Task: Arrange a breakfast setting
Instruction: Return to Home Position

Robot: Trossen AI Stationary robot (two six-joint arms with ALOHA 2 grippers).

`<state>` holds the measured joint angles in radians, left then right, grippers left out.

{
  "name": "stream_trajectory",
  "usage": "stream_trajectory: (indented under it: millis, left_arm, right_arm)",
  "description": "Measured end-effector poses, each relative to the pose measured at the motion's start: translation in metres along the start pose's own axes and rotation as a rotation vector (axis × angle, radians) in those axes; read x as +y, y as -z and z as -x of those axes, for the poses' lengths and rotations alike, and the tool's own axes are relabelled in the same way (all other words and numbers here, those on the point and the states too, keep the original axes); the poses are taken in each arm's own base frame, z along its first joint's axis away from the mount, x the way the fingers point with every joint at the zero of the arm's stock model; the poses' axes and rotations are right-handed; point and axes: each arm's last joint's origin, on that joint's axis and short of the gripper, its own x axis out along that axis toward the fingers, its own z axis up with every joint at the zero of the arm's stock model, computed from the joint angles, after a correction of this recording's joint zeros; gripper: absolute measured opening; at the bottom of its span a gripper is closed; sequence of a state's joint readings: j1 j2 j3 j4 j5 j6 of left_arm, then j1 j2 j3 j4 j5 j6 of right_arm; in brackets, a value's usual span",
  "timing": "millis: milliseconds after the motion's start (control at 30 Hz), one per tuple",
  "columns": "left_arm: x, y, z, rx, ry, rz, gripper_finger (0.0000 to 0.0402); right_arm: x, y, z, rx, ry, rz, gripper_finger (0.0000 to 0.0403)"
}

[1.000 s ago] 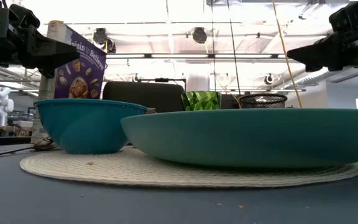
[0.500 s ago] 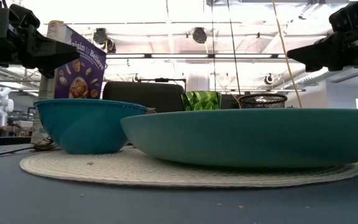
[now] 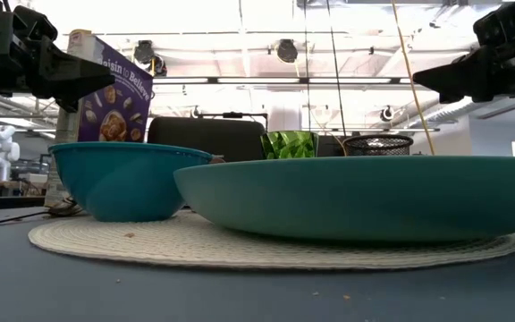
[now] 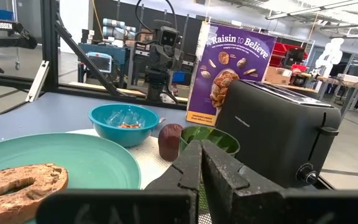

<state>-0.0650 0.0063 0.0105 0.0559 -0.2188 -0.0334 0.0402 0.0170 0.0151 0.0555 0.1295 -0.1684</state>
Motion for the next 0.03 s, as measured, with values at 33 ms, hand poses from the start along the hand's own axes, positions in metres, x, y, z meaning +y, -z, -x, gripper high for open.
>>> stream_trajectory:
  millis: [33]
  left_arm:
    - [0.0000, 0.0000, 0.0000, 0.000, 0.000, 0.000, 0.0115]
  right_arm:
    - [0.0000, 0.0000, 0.0000, 0.000, 0.000, 0.000, 0.0009]
